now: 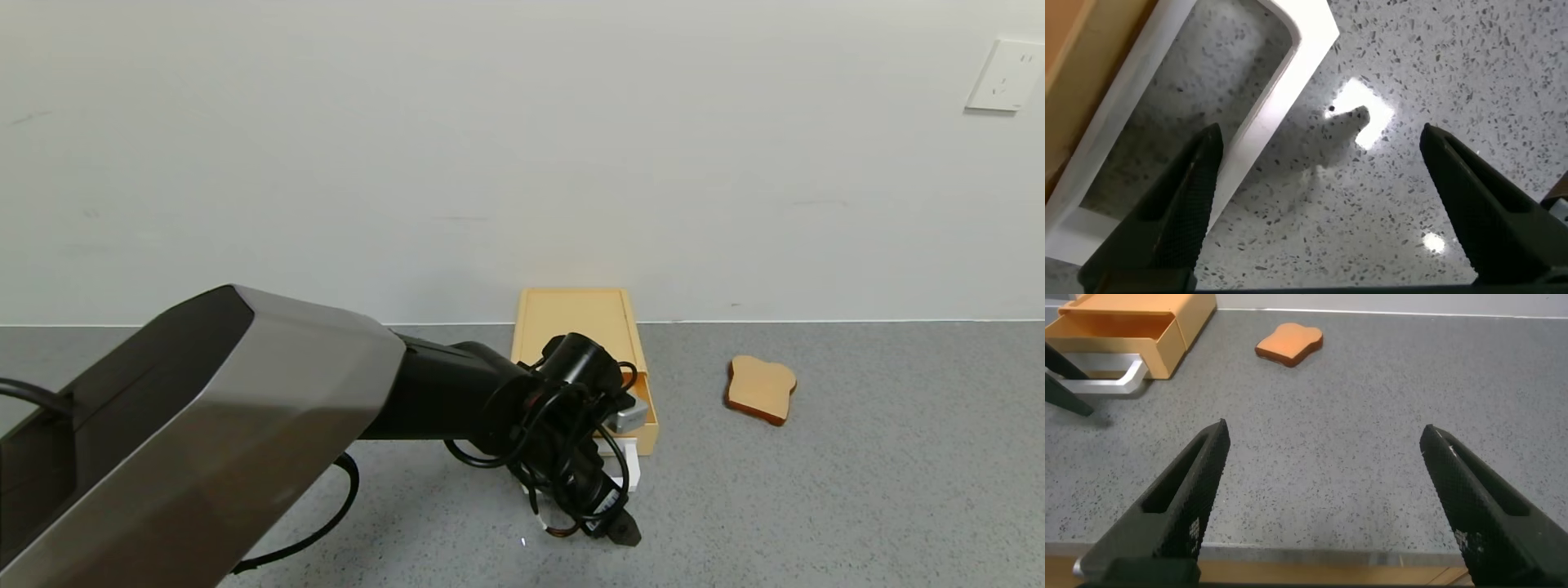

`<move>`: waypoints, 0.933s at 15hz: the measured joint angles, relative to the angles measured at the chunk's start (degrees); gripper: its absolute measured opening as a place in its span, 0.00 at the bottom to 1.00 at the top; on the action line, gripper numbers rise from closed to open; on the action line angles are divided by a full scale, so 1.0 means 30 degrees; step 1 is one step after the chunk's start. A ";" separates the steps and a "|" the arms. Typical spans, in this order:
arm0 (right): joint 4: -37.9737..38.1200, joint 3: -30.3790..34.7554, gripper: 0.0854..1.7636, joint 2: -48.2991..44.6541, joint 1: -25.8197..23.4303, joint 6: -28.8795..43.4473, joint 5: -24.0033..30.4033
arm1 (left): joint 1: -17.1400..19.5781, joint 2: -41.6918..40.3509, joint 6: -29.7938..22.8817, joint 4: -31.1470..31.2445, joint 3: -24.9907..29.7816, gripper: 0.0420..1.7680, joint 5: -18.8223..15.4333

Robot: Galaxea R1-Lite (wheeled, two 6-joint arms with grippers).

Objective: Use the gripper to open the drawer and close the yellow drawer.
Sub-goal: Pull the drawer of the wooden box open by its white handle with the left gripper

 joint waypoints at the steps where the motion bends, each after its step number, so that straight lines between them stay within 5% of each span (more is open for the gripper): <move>1: 0.0000 0.0000 0.97 0.0000 0.0008 0.0000 0.0000 | -0.0106 -0.0085 -0.0191 -0.0045 0.0203 0.97 0.0020; 14: 0.0000 0.0000 0.97 0.0000 0.0008 0.0008 -0.0012 | -0.1264 -0.1378 -0.1524 -0.0532 0.2759 0.97 0.0073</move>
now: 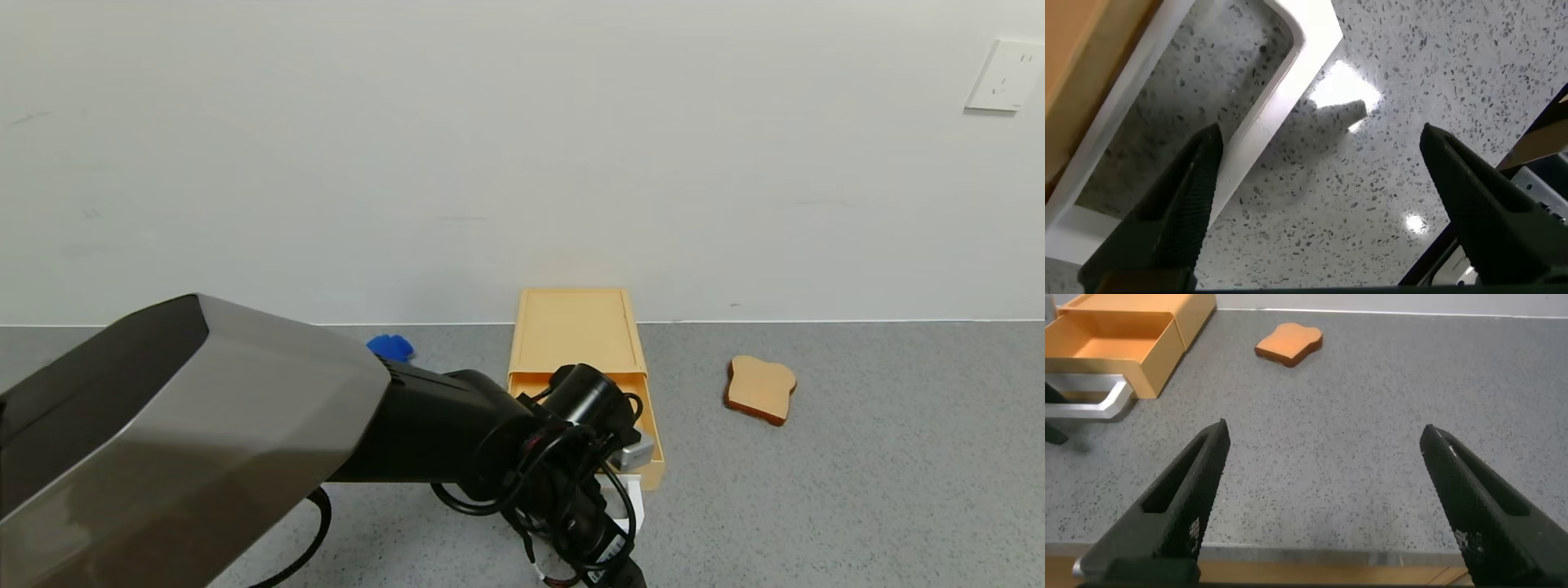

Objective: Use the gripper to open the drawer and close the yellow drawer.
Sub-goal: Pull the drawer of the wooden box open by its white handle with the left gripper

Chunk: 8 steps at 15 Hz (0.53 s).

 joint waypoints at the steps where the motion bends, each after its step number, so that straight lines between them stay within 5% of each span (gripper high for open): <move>1: 0.0000 0.0000 0.97 0.0000 -0.0008 -0.0008 0.0004 | -0.0098 -0.0049 -0.0179 0.0028 0.0098 0.97 -0.0008; 8: -0.0004 0.0000 0.97 0.0000 0.0000 -0.0008 0.0004 | -0.0382 -0.0341 -0.0731 0.0049 0.0118 0.97 0.0081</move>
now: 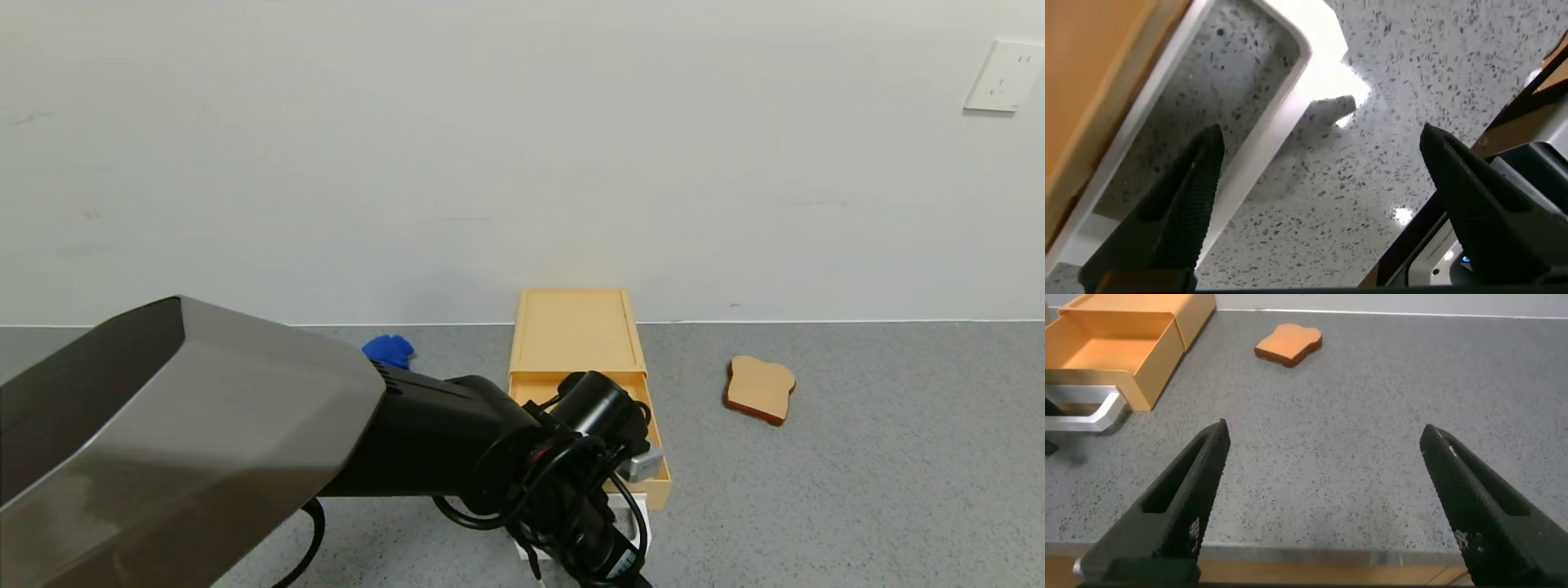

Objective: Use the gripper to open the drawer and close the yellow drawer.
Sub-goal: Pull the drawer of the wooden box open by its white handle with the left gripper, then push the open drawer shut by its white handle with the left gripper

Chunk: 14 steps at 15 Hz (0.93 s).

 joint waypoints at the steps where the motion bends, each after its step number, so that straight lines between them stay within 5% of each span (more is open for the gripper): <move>1: 0.0000 0.0000 0.97 0.0000 0.0000 -0.0008 0.0000 | 0.0037 -0.0020 0.0028 -0.0028 -0.0045 0.97 0.0020; 9: 0.0000 0.0000 0.97 0.0000 -0.0008 0.0000 0.0000 | 0.0484 -0.1829 0.0061 0.0833 -0.0764 0.97 0.0394; 14: 0.0004 0.0000 0.97 0.0000 -0.0008 0.0000 0.0000 | 0.1386 -0.3787 0.0098 0.1926 -0.1609 0.97 0.1625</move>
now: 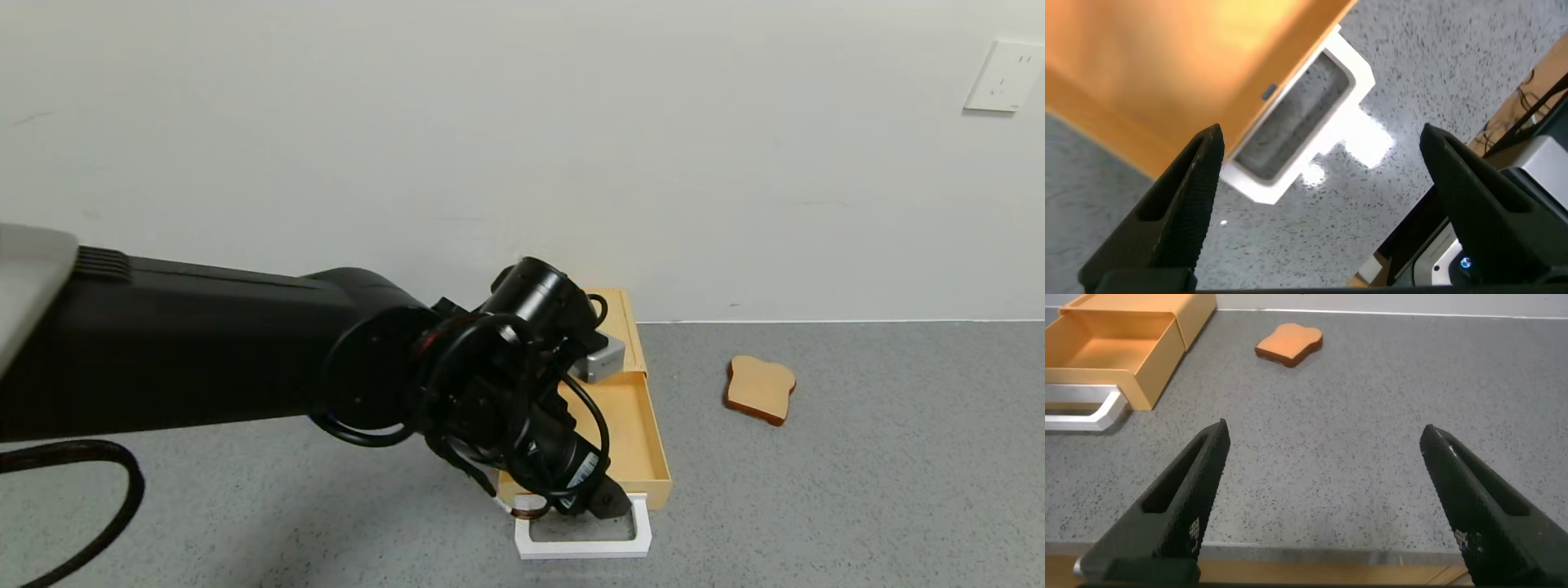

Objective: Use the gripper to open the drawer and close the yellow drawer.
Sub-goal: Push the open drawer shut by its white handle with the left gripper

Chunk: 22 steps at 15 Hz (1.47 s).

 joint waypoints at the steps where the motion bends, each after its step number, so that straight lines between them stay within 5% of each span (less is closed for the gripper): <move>1: 0.0000 0.0000 0.97 0.0000 0.0000 0.0000 0.0000 | 0.0349 -0.0496 0.0016 -0.0008 -0.0028 0.97 0.0020; 12: 0.0000 0.0000 0.97 0.0000 0.0008 0.0000 0.0000 | 0.6534 -0.4218 -0.0020 -0.0378 0.0211 0.97 -0.2056; 16: 0.0000 0.0000 0.97 0.0000 0.0008 -0.0008 0.0008 | 0.8355 -0.4494 -0.0106 -0.2914 0.1349 0.97 -0.2536; 22: -0.0004 0.0000 0.97 0.0000 0.0008 0.0000 -0.0004 | 0.9509 -0.4576 -0.1138 -0.7294 0.3978 0.97 -0.2560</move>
